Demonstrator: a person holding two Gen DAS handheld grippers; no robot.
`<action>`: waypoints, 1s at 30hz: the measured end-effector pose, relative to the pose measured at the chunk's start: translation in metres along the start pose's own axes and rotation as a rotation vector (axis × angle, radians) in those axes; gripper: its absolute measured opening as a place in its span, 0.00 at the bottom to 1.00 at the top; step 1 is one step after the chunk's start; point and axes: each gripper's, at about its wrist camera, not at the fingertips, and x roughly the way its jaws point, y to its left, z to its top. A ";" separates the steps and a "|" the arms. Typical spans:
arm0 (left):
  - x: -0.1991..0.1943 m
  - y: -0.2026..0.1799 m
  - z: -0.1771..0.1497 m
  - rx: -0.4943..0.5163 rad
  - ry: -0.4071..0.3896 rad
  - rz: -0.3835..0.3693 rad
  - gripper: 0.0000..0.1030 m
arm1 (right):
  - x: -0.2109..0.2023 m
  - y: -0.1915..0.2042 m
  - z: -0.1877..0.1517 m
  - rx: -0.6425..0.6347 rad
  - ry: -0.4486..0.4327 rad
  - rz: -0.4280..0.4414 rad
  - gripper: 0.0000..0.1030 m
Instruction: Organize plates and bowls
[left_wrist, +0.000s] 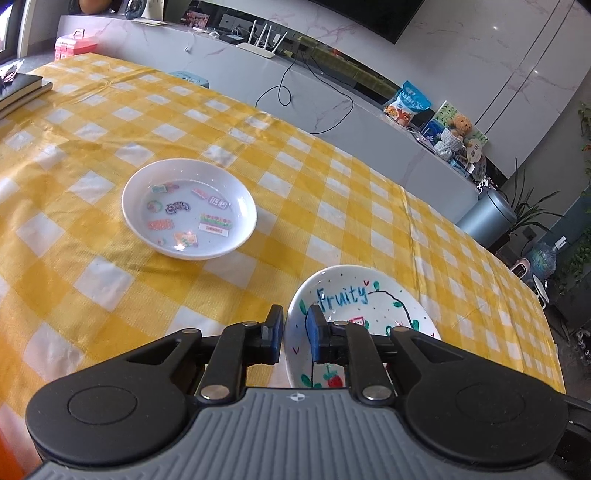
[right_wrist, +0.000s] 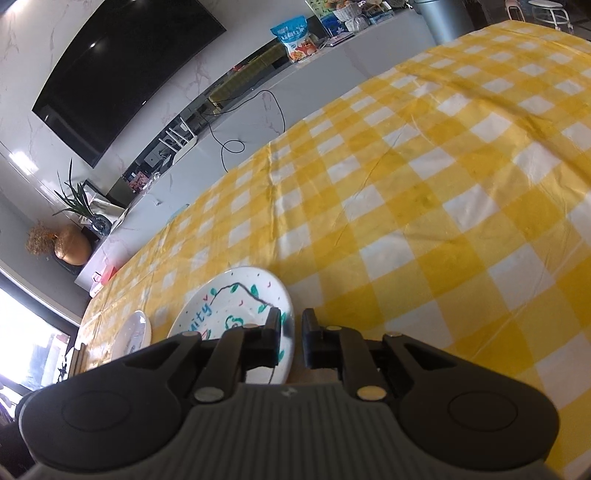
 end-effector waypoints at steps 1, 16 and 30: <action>0.001 0.000 0.000 0.002 -0.003 -0.005 0.18 | 0.001 -0.002 0.001 0.008 0.000 0.010 0.11; -0.007 -0.003 0.000 0.029 -0.043 -0.013 0.10 | -0.003 0.000 -0.001 0.045 -0.010 0.037 0.05; -0.035 -0.014 -0.010 0.031 -0.032 -0.050 0.10 | -0.045 -0.006 -0.007 0.095 -0.022 0.051 0.04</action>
